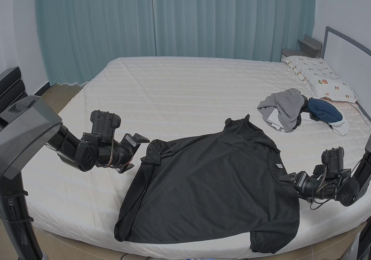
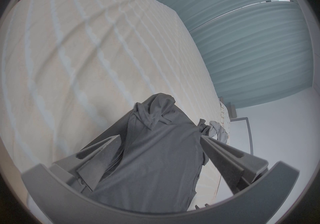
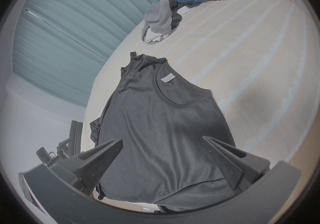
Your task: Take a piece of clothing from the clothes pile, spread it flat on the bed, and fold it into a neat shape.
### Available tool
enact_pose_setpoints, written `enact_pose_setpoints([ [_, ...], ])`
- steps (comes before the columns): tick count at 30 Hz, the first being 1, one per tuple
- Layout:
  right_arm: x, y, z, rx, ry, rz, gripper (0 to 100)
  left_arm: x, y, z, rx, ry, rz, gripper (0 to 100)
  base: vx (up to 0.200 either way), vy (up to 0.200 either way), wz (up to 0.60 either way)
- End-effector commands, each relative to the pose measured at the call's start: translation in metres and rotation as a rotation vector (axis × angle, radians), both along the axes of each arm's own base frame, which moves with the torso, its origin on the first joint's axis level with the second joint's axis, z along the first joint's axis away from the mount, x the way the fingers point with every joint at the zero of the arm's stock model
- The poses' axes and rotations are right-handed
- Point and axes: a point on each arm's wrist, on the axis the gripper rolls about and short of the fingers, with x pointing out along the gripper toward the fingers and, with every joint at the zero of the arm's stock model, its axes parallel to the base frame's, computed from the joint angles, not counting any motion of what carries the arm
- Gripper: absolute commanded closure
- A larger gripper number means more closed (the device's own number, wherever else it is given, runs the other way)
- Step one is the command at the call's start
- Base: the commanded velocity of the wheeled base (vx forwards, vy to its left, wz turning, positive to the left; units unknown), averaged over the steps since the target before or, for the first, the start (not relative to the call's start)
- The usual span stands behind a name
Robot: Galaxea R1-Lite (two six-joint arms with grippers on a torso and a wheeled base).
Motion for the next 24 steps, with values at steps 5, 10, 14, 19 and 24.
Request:
enact_pose_setpoints([
  [5,-0.001,0.002,-0.003,0.000,0.015,0.006,0,0.034,-0.067,-0.041,0.058,0.014,-0.069,0,0.000,0.000,0.00],
  [10,-0.001,0.001,-0.004,-0.002,0.016,0.001,0,0.039,-0.069,-0.044,0.077,0.039,-0.076,0,0.000,0.000,0.00],
  [14,0.000,0.000,-0.003,-0.002,0.015,-0.006,0,0.047,-0.066,-0.047,0.075,0.035,-0.064,0,0.000,0.000,0.00],
  [19,0.000,-0.002,-0.005,-0.008,0.018,-0.015,0,0.054,-0.069,-0.058,0.114,0.026,-0.090,0,0.000,0.000,0.00],
  [24,0.002,-0.008,-0.005,-0.013,0.017,-0.036,0,0.069,-0.063,-0.062,0.128,0.002,-0.072,0,0.000,0.000,0.00],
])
